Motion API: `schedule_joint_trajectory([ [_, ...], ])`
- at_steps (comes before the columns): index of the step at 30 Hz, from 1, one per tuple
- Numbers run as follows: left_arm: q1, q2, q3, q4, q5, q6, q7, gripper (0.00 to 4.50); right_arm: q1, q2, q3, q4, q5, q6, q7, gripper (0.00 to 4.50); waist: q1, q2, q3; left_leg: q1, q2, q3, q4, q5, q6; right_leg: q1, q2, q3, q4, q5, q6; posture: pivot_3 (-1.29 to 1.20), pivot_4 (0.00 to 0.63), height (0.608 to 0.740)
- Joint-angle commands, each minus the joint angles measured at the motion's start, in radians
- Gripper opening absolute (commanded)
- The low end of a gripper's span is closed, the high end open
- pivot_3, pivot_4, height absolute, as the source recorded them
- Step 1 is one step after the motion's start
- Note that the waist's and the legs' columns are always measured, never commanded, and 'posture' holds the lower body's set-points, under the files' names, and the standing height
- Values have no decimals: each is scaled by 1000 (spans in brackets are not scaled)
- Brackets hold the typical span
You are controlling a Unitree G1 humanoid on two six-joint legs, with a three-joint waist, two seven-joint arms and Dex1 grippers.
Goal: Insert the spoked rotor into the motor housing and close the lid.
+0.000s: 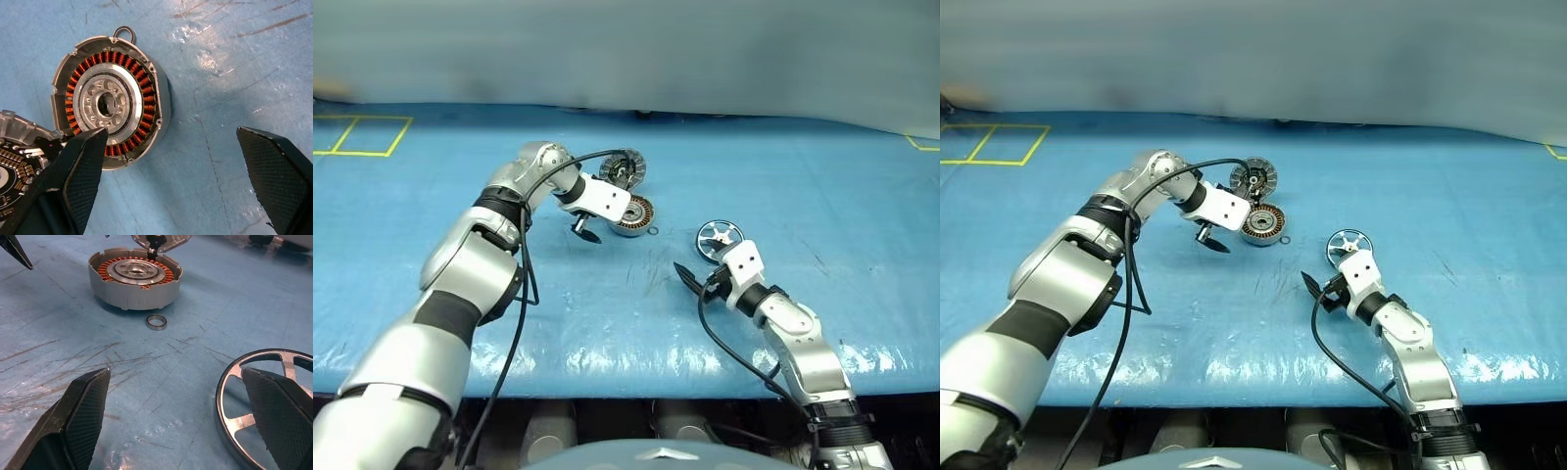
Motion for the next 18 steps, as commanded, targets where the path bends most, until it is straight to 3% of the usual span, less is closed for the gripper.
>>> schedule_joint_trajectory([
  [1,-54,-20,-5,19,27,-12,34,4500,24,5,-22,-61,8,-8,-18,4489,1,0,0,0,0,0,0,0,0,0,0,0,0,0,0,0,150,740],
  [18,-75,-84,-3,77,79,33,123,4500,85,24,-14,-122,-1,-4,-66,4489,5,0,0,0,0,0,0,0,0,0,0,0,0,0,1,0,150,740],
])
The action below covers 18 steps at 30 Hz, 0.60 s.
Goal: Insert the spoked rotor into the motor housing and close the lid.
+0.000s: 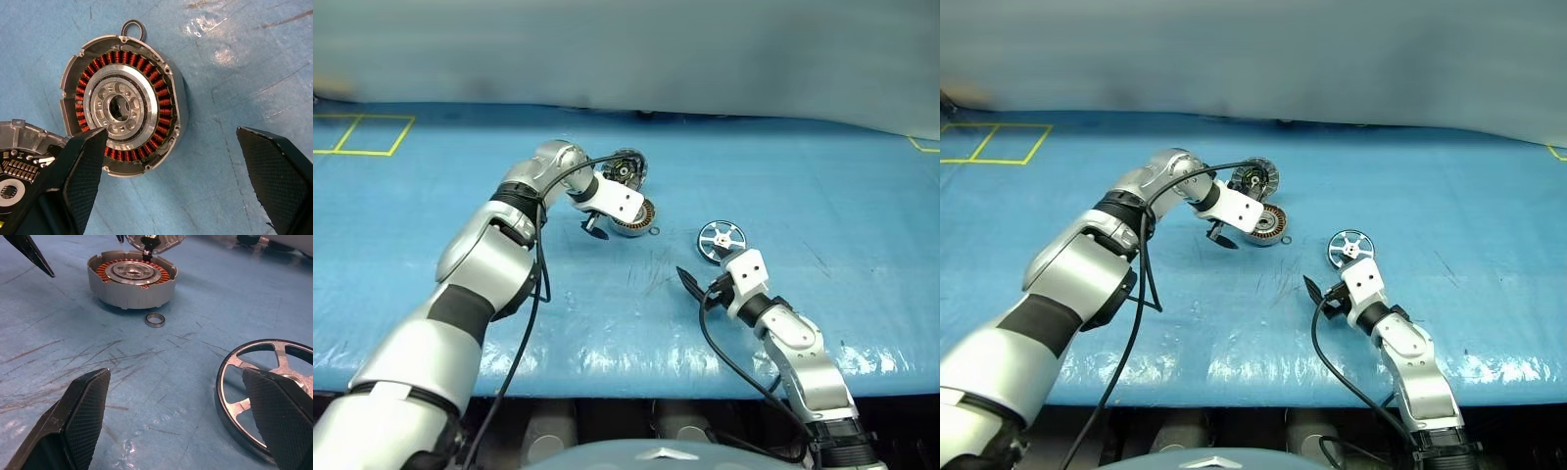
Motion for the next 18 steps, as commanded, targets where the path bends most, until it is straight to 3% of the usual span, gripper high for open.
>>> schedule_joint_trajectory([
  [1,-27,-10,10,7,7,20,18,4500,14,6,-9,-53,0,-4,-14,4489,0,0,0,0,0,0,0,0,0,0,0,0,0,0,0,0,150,740],
  [18,3,-44,20,25,22,60,21,4500,65,39,5,-100,-15,-6,-62,4489,1,0,0,0,0,0,0,0,0,0,0,0,0,0,0,0,150,740],
])
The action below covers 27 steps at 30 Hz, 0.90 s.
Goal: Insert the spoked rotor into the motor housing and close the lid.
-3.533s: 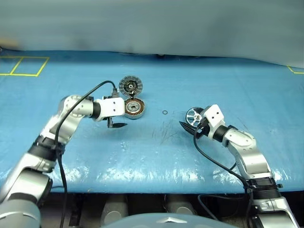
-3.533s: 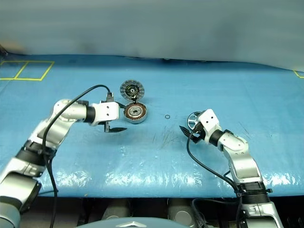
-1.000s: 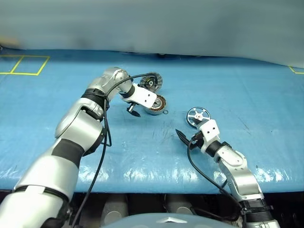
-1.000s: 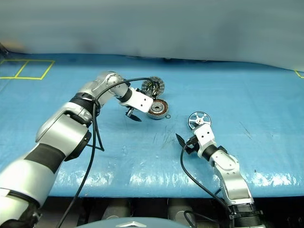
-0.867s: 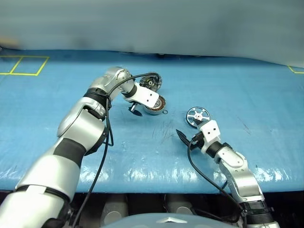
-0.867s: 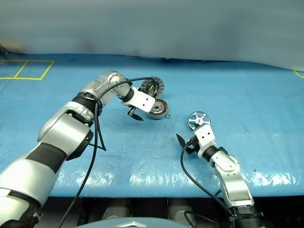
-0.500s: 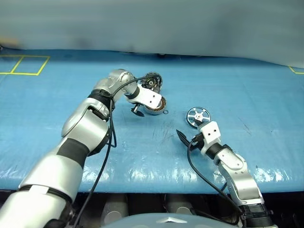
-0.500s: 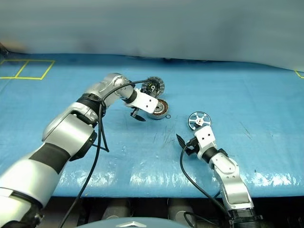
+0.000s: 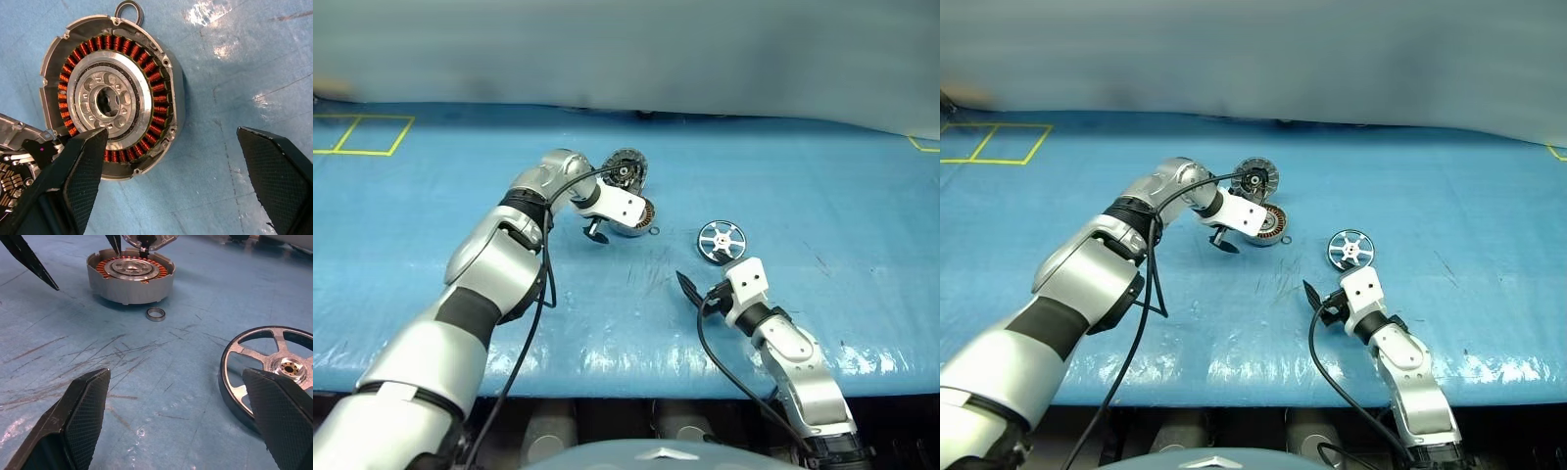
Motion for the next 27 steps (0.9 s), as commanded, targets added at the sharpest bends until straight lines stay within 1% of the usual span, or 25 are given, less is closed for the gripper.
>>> schedule_joint_trajectory([
  [1,-10,-13,23,0,-16,-6,-12,4500,2,5,-6,-48,0,-6,-10,4489,1,0,0,0,0,0,0,0,0,0,0,0,0,0,0,0,150,740],
  [8,-10,-8,6,6,8,9,-15,4500,5,26,2,-55,-10,-12,-27,4489,-1,0,0,0,0,0,0,0,0,0,0,0,0,0,0,0,150,740],
  [19,-5,-3,40,8,-18,23,-14,4500,9,72,16,-52,-28,-31,-60,4489,-1,0,0,0,0,0,0,0,0,0,0,0,0,0,0,0,150,740],
  [27,-14,7,49,11,-16,31,-66,4500,-7,101,24,-28,-38,-59,-89,4489,-1,0,0,0,0,0,0,0,0,0,0,0,0,0,0,0,150,740],
])
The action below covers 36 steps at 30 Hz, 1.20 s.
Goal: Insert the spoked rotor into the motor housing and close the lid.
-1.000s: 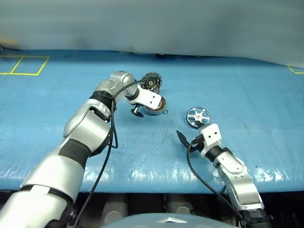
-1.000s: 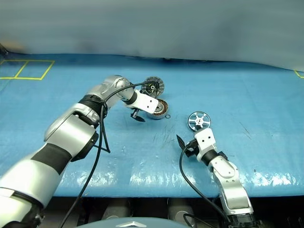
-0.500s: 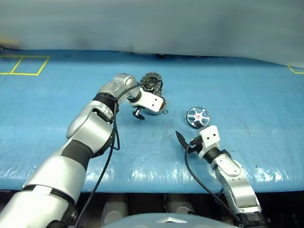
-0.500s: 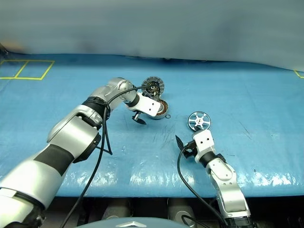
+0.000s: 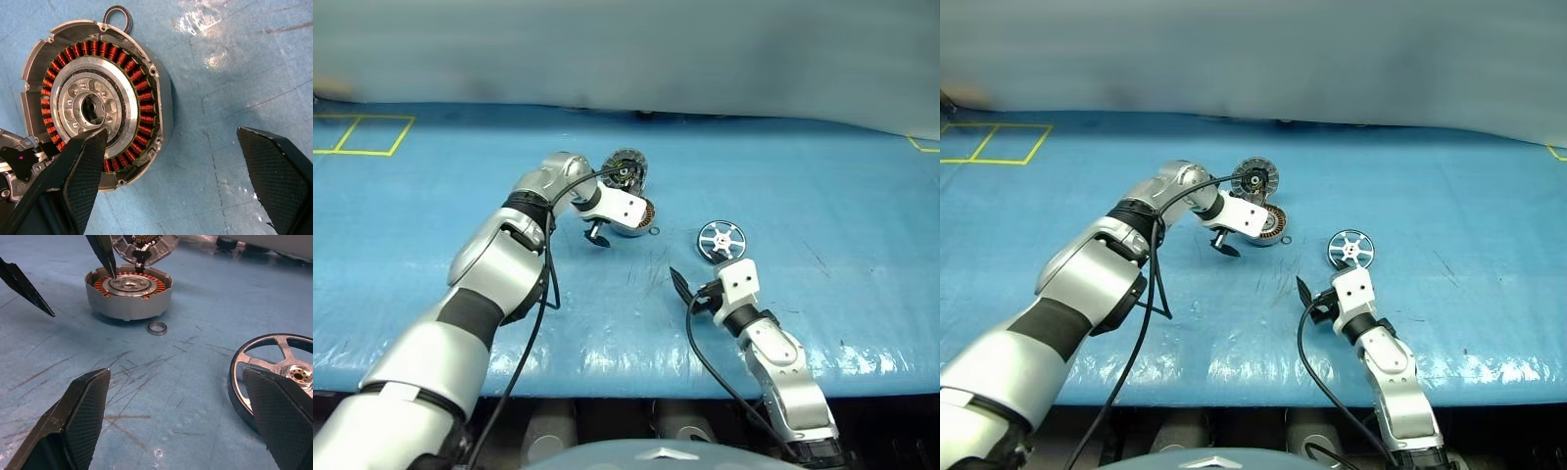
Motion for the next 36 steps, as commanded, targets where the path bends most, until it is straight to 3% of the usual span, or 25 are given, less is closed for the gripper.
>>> schedule_joint_trajectory([
  [1,-19,6,24,0,-18,7,-23,4500,-17,10,0,-11,-9,-32,-15,4489,0,0,0,0,0,0,0,0,0,0,0,0,0,0,0,0,150,740],
  [18,-43,-17,18,-2,3,-18,92,4500,-8,21,18,1,-19,-41,-15,4489,1,0,0,0,0,0,0,0,0,0,0,0,0,0,0,0,150,740],
  [36,-7,-56,-23,13,52,2,89,4500,54,32,24,-52,-27,-31,-39,4489,0,0,0,0,0,0,0,0,0,0,0,0,0,0,0,0,150,740],
])
